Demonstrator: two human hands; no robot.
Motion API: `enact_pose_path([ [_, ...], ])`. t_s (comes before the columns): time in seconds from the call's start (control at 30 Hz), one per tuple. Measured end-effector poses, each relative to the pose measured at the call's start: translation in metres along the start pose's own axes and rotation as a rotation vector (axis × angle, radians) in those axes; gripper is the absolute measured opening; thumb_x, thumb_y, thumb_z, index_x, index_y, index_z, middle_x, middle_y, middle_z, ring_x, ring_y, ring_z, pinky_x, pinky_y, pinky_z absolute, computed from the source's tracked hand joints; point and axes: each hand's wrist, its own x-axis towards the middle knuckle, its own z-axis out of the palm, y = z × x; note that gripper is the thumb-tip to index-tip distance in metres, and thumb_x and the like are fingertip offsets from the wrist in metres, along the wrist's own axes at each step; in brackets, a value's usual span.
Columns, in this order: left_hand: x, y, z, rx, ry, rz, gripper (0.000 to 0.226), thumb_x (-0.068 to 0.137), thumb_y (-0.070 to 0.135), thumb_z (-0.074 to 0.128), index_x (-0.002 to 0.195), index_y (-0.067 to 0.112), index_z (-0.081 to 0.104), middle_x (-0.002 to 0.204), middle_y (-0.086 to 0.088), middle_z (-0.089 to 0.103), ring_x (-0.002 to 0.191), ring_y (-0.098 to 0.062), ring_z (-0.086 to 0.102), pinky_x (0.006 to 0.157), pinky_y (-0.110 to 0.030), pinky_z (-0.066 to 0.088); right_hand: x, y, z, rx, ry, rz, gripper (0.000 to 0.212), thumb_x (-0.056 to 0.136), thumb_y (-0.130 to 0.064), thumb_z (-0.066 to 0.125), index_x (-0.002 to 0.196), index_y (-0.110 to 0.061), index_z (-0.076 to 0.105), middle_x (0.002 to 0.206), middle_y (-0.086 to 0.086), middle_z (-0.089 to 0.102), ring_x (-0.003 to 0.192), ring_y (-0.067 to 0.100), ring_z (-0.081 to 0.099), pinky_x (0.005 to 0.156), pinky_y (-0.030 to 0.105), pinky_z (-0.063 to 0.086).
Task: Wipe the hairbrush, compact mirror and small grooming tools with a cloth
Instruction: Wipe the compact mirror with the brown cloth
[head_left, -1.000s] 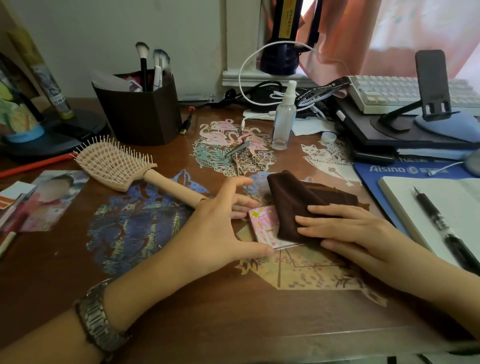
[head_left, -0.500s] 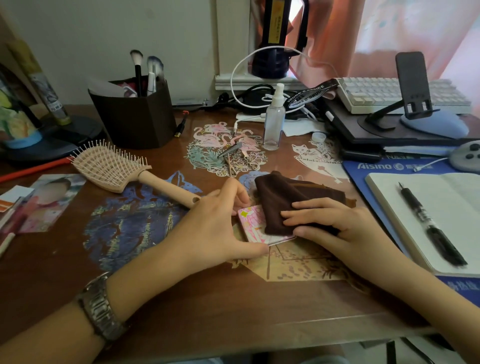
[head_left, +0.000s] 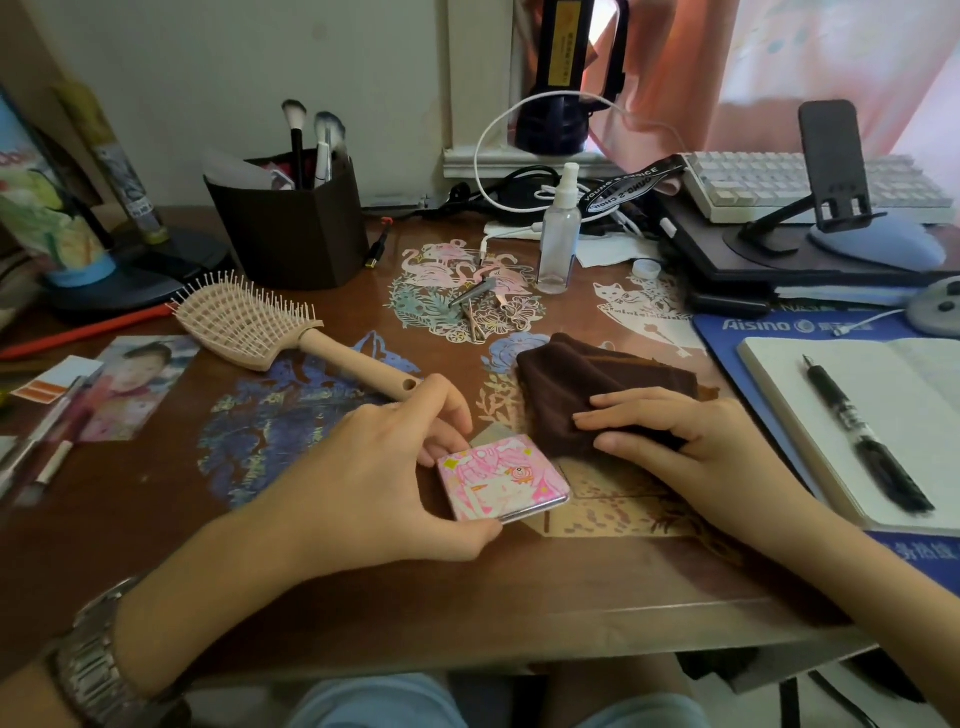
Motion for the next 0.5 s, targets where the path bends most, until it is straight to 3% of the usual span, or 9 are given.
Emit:
enact_pose_path([
  [0.17,-0.013,0.001,-0.007,-0.193,0.040,-0.025,0.056,0.056,0.046,0.082,0.100,0.030,0.050,0.091,0.016,0.072,0.089,0.007,0.065,0.078,-0.015,0.054,0.000,-0.002,0.002,-0.025,-0.015,0.004,0.028,0.083,-0.046,0.055,0.105,-0.037,0.070,0.114,-0.018,0.065,0.111,-0.011,0.056,0.095,0.006,0.040],
  [0.33,-0.015,-0.002,-0.006,-0.158,0.116,0.032,0.047,0.064,0.055,0.071,0.102,0.034,0.053,0.087,0.028,0.071,0.091,0.006,0.065,0.082,-0.018,0.050,0.000,-0.004,0.001,-0.012,-0.015,0.024,0.025,0.083,-0.039,0.059,0.104,-0.034,0.072,0.113,-0.018,0.064,0.110,-0.011,0.056,0.094,0.005,0.039],
  [0.5,-0.010,-0.005,-0.002,-0.260,0.338,0.069,0.023,0.079,0.039,0.070,0.097,0.026,0.063,0.084,0.009,0.070,0.074,-0.004,0.069,0.066,-0.021,0.056,0.000,-0.006,0.001,-0.017,-0.014,0.032,0.025,0.083,-0.037,0.059,0.104,-0.033,0.072,0.114,-0.021,0.063,0.109,-0.011,0.056,0.093,0.004,0.039],
])
